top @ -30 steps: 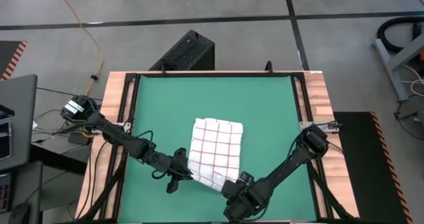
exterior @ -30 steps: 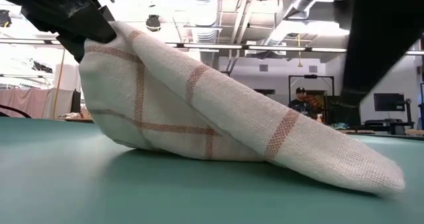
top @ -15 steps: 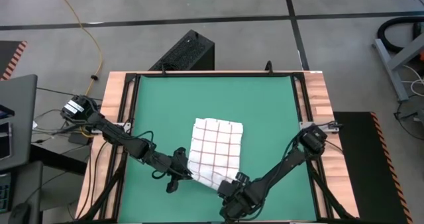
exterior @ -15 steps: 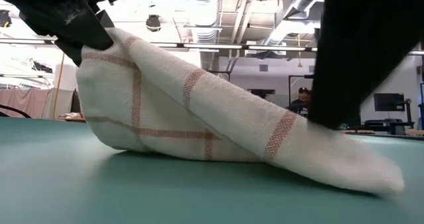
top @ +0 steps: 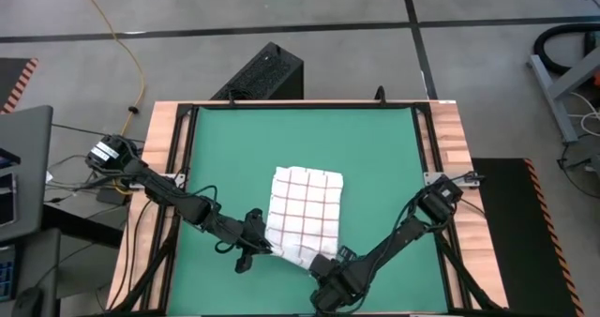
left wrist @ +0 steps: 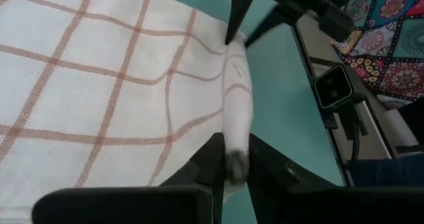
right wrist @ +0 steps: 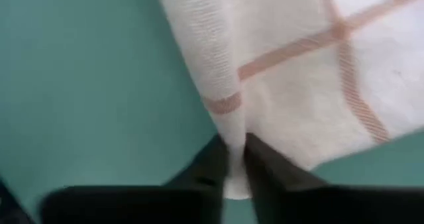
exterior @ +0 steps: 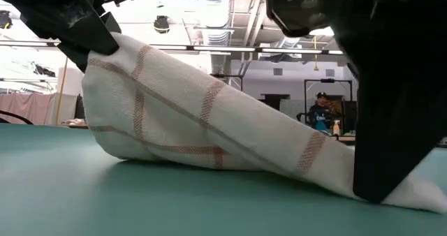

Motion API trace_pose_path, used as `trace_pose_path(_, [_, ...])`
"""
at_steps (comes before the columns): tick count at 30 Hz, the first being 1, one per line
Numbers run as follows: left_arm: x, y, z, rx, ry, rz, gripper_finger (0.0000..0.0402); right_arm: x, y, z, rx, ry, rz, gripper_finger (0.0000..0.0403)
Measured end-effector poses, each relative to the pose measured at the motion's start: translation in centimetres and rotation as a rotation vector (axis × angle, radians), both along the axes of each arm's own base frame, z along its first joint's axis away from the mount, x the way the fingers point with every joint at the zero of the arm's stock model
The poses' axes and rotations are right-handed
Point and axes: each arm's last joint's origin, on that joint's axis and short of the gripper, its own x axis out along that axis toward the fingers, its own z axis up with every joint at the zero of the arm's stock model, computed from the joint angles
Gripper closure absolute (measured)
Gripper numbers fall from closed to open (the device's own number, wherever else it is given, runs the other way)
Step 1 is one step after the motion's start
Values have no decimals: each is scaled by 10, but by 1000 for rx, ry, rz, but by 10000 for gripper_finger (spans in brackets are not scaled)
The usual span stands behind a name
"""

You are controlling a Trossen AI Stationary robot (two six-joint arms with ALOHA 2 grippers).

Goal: Roll towel into tight, uniform cylinder
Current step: Roll the white patterned towel

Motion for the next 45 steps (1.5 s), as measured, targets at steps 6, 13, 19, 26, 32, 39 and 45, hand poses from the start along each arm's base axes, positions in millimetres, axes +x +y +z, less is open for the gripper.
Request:
trace_pose_path(6, [-1,-2,0,-57,29,-43,363,8,-9,15,-45,10,-72,390])
trace_pose_path(13, [-2,-3,29,-157,17,-81,394,13,-43,102,-290,54,-82,396])
trace_pose_path(19, [-10,19,76,-31,-65,69,394,25,-83,157,-383,-47,9,398])
trace_pose_path(26, [-26,62,102,148,6,218,393,30,-149,189,-514,-71,-26,398])
trace_pose_path(32, [-38,111,112,320,18,388,393,41,-219,196,-612,39,-9,398])
trace_pose_path(39, [-35,186,121,550,-12,590,393,54,-300,199,-670,97,21,398])
trace_pose_path(45, [-37,256,128,657,-66,669,393,59,-374,206,-706,58,39,398])
